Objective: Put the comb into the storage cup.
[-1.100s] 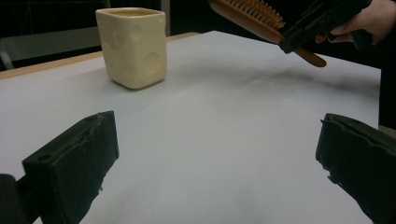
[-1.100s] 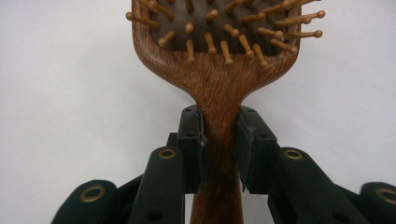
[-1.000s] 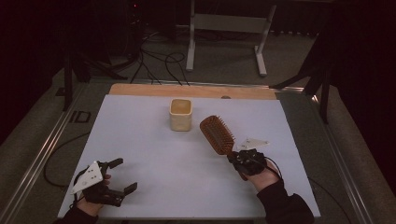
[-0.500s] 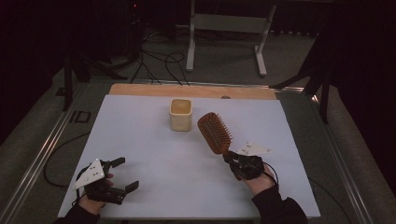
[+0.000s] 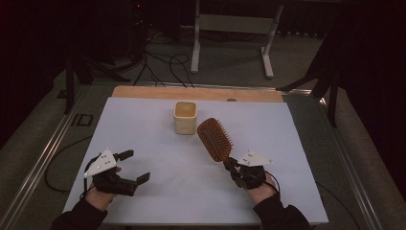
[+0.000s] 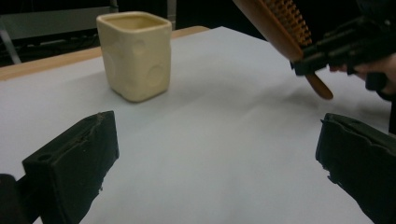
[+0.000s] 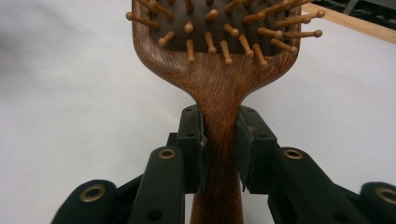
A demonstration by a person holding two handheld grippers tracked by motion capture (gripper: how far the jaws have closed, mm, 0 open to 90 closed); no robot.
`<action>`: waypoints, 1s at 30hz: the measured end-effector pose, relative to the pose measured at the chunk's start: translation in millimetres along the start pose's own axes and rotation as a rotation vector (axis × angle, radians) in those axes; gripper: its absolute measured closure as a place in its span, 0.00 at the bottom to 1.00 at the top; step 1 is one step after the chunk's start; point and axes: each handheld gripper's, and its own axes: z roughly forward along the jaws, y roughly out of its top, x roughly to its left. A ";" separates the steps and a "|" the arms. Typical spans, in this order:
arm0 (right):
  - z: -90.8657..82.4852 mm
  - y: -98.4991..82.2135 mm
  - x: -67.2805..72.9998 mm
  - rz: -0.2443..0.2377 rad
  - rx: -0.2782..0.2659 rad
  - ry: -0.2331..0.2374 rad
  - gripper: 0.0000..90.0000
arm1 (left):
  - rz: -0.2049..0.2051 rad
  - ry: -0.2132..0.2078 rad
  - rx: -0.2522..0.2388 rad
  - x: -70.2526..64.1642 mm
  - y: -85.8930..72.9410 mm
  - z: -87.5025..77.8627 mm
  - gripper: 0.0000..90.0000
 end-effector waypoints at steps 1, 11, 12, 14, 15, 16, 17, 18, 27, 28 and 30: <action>-0.1 0.4 1.5 -0.008 -0.003 -0.005 0.82 | -0.003 -0.006 -0.003 0.0 4.5 1.6 0.00; -4.2 3.5 0.8 -0.012 -0.011 -0.016 0.81 | -0.066 -0.024 0.035 -0.6 47.6 26.4 0.00; -4.5 3.6 1.3 -0.011 -0.013 -0.021 0.81 | -0.086 -0.029 0.035 -2.0 55.6 32.7 0.00; -4.8 3.9 1.2 -0.006 -0.013 -0.014 0.81 | -0.094 -0.039 0.029 -2.8 59.9 35.6 0.00; -5.0 4.2 1.7 -0.009 -0.015 -0.022 0.81 | -0.102 -0.045 0.022 -4.0 64.2 38.4 0.00; -5.2 4.5 1.5 -0.005 -0.013 -0.015 0.81 | -0.115 -0.064 0.016 -5.6 73.2 43.5 0.00; -5.2 4.5 1.5 -0.005 -0.013 -0.015 0.81 | -0.115 -0.064 0.016 -5.6 73.2 43.5 0.00; -5.6 4.7 2.2 -0.003 -0.015 -0.023 0.81 | -0.124 -0.073 0.007 -6.6 77.4 46.1 0.00; -6.3 5.3 1.1 -0.006 -0.019 -0.021 0.81 | -0.147 -0.133 0.007 -15.4 108.2 73.2 0.00; -6.4 5.4 0.8 -0.006 -0.019 -0.018 0.81 | -0.159 -0.147 0.014 -18.0 112.0 80.3 0.00; -6.8 5.4 1.4 -0.006 -0.021 -0.026 0.81 | -0.168 -0.150 0.023 -19.0 113.6 83.6 0.00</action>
